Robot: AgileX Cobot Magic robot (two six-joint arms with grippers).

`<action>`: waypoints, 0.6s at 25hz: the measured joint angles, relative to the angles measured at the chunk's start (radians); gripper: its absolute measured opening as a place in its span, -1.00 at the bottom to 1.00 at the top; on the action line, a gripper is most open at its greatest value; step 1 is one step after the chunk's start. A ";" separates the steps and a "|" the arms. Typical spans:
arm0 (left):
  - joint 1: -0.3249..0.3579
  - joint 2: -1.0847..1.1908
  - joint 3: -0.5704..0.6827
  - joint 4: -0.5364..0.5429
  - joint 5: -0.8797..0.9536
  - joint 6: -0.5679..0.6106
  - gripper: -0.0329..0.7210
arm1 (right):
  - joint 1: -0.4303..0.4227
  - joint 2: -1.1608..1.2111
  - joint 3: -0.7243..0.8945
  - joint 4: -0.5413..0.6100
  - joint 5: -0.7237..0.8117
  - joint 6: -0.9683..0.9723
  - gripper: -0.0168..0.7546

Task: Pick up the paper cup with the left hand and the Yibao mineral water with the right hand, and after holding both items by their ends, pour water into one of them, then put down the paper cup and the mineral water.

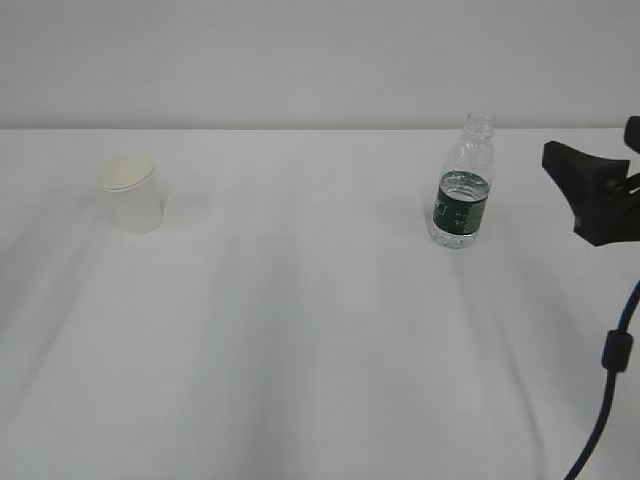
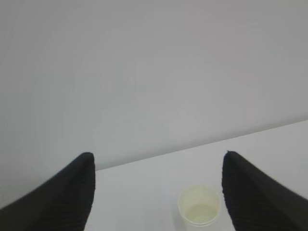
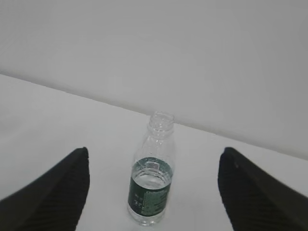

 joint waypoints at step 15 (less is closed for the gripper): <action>0.000 -0.477 0.004 -0.105 0.518 -0.006 0.62 | 0.000 -0.487 -0.073 0.000 0.619 -0.076 0.63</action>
